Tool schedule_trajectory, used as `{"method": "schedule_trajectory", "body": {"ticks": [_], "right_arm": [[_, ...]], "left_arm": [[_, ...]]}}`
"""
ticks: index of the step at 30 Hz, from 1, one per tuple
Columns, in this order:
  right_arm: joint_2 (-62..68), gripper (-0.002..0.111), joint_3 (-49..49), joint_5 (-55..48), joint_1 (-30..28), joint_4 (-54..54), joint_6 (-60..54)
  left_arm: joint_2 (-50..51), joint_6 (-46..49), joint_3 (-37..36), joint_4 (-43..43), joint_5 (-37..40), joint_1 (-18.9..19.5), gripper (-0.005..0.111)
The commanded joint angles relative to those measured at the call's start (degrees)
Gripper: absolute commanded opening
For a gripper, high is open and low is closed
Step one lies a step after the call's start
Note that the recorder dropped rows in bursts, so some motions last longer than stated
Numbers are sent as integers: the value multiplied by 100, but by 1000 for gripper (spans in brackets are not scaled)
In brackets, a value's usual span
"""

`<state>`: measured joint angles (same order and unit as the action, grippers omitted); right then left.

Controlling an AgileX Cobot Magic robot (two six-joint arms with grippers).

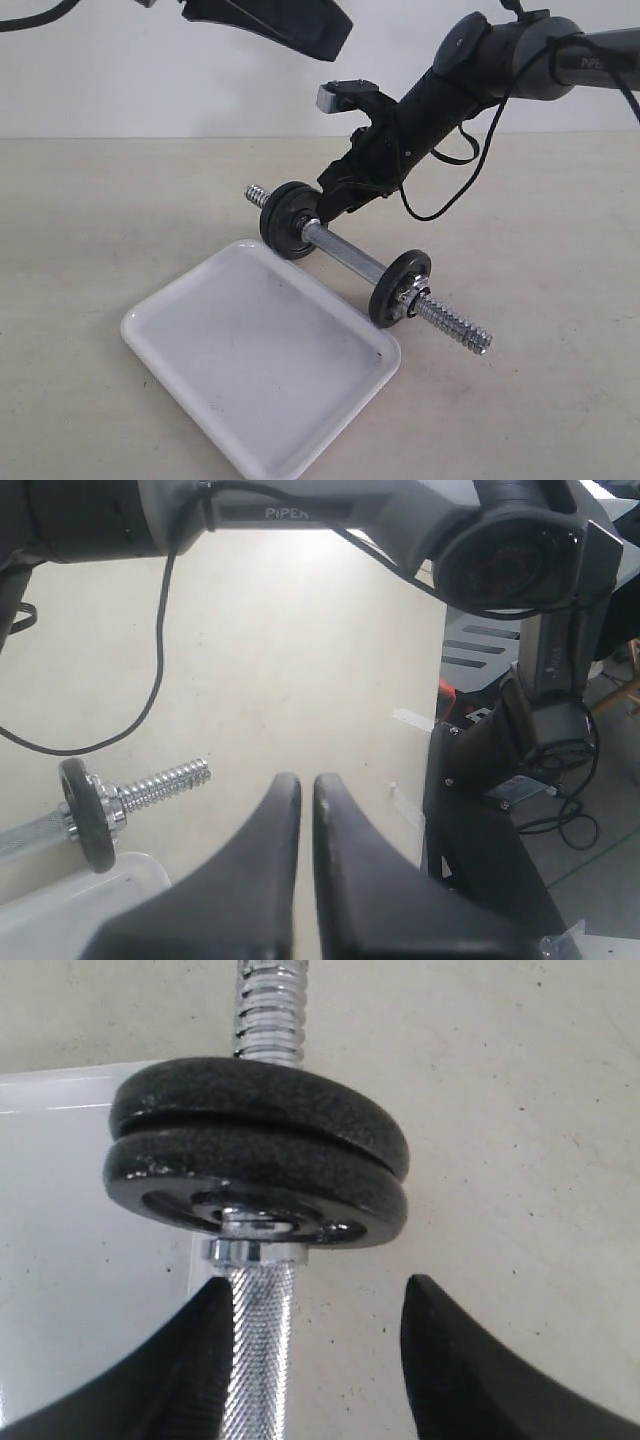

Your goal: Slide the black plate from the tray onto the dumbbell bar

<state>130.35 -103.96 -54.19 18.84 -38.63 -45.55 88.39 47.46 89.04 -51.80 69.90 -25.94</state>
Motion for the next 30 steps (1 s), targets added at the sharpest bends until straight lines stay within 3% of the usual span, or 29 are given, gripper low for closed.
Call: {"method": "schedule_trajectory", "body": {"ticks": [1,11,13,17,22,27,30], "right_arm": [[-48,47,-27,13,-21,-5,79],[-392,43,-49,81,-130,323,397],[-559,34,-79,-104,-162,584,496],[-984,0,-79,-598,-280,769,496],[-1589,0,-79,-894,-563,852,853],[-2194,0,-67,-1210,-965,858,911],[-2712,0,-67,-1280,-1291,811,911]], "left_arm": [[-36,15,31,22,7,5,4],[-36,15,31,86,7,5,4],[-36,15,31,287,7,5,4],[-26,-135,31,840,7,5,4],[-26,-278,31,1355,7,5,4],[-26,-597,31,2085,-828,78,4],[-36,-700,20,2185,-1315,403,4]]}}
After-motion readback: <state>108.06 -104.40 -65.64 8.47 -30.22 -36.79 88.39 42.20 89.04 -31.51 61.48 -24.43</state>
